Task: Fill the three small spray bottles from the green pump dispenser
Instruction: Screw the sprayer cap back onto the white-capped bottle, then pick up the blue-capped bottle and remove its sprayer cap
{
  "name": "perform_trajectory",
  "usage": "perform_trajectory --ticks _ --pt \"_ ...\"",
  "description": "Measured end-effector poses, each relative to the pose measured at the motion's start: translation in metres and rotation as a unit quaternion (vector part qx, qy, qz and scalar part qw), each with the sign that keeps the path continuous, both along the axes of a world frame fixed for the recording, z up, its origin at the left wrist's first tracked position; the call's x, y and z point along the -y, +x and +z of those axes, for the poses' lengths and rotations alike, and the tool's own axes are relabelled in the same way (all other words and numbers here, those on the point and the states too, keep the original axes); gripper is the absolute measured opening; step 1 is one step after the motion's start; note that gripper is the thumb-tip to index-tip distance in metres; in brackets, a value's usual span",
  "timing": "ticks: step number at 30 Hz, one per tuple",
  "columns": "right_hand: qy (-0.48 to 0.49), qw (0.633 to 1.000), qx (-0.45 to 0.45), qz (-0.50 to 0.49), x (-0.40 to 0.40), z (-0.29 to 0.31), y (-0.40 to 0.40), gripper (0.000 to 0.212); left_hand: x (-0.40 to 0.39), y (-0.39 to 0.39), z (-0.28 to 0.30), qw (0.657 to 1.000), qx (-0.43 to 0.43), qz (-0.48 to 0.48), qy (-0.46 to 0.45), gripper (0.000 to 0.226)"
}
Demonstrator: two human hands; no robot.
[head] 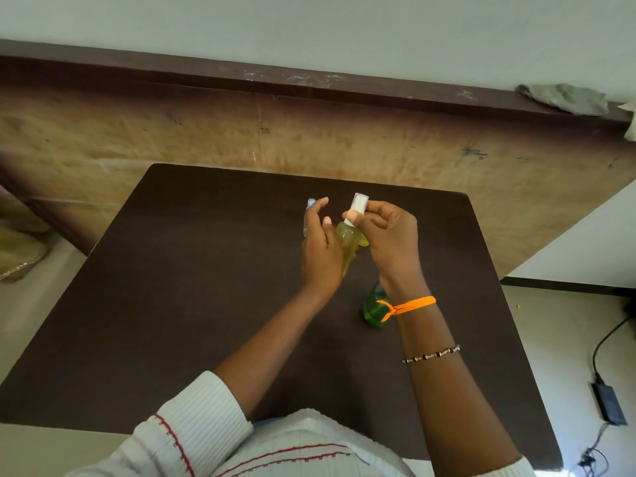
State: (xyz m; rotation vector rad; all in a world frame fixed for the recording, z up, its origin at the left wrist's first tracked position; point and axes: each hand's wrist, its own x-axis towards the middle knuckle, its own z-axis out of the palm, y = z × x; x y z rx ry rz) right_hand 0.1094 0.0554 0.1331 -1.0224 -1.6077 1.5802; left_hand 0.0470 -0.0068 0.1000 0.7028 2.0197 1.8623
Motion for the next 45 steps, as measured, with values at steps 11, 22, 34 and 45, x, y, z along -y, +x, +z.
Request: perform_trajectory --ticks 11,22,34,45 --pt "0.224 0.947 0.228 0.036 -0.072 -0.008 -0.031 0.03 0.006 -0.032 -0.036 0.988 0.089 -0.08 -0.096 0.025" --pt "0.328 0.847 0.351 0.229 -0.119 -0.055 -0.066 0.023 -0.001 -0.045 -0.047 0.986 0.079 -0.073 -0.129 0.025" --pt "0.326 0.805 0.407 0.284 -0.135 -0.084 -0.082 0.026 -0.009 -0.049 -0.056 0.984 0.092 -0.066 -0.141 0.024" --pt "0.378 0.803 0.358 0.29 -0.141 -0.073 -0.097 0.049 -0.007 -0.058 -0.06 0.983 0.109 -0.049 -0.14 0.025"
